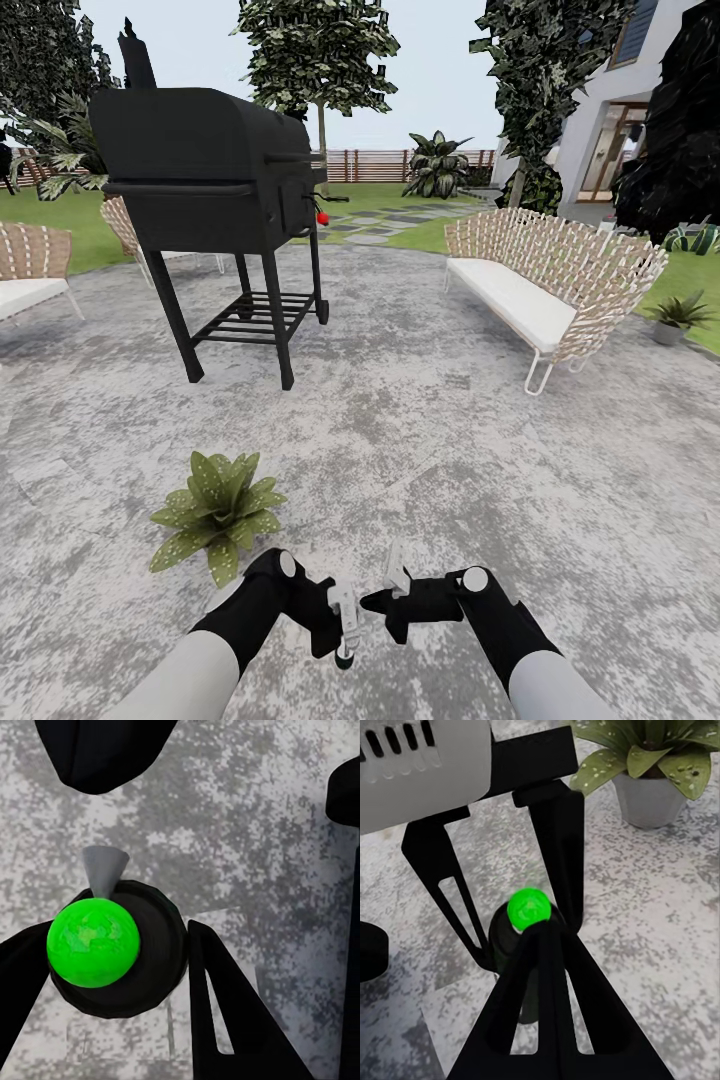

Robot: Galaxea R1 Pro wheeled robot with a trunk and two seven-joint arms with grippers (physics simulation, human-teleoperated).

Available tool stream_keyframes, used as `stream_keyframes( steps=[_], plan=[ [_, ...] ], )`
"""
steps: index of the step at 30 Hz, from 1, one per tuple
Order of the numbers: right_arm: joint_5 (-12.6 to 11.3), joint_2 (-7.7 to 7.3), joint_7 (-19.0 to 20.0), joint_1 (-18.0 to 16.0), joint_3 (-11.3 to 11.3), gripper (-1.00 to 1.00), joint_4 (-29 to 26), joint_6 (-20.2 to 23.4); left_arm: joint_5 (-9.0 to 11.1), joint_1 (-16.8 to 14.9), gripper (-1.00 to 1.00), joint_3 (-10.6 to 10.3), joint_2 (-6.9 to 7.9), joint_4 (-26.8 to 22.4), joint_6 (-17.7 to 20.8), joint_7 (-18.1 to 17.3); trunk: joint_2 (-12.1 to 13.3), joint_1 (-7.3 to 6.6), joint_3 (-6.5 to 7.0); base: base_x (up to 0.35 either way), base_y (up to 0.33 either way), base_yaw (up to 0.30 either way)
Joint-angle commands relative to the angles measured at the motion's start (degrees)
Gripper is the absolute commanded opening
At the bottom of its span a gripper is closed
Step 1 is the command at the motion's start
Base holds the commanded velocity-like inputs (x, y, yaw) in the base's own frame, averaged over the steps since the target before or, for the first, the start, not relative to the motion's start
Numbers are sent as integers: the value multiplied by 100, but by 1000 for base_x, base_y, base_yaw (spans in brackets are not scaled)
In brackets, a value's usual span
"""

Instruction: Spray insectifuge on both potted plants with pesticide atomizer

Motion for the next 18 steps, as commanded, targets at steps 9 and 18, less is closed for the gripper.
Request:
stream_keyframes(
  steps=[9,18],
  plan=[
    [64,11,31,-3,-47,-100,-4,-42,18,-1,-100,-4,0,5,46,-43,-2,-1,-5,0,0,0],
    [67,2,26,-3,-53,-100,1,-44,230,-1,-100,-13,0,6,11,-52,-2,-1,-5,0,0,0]
  ],
)
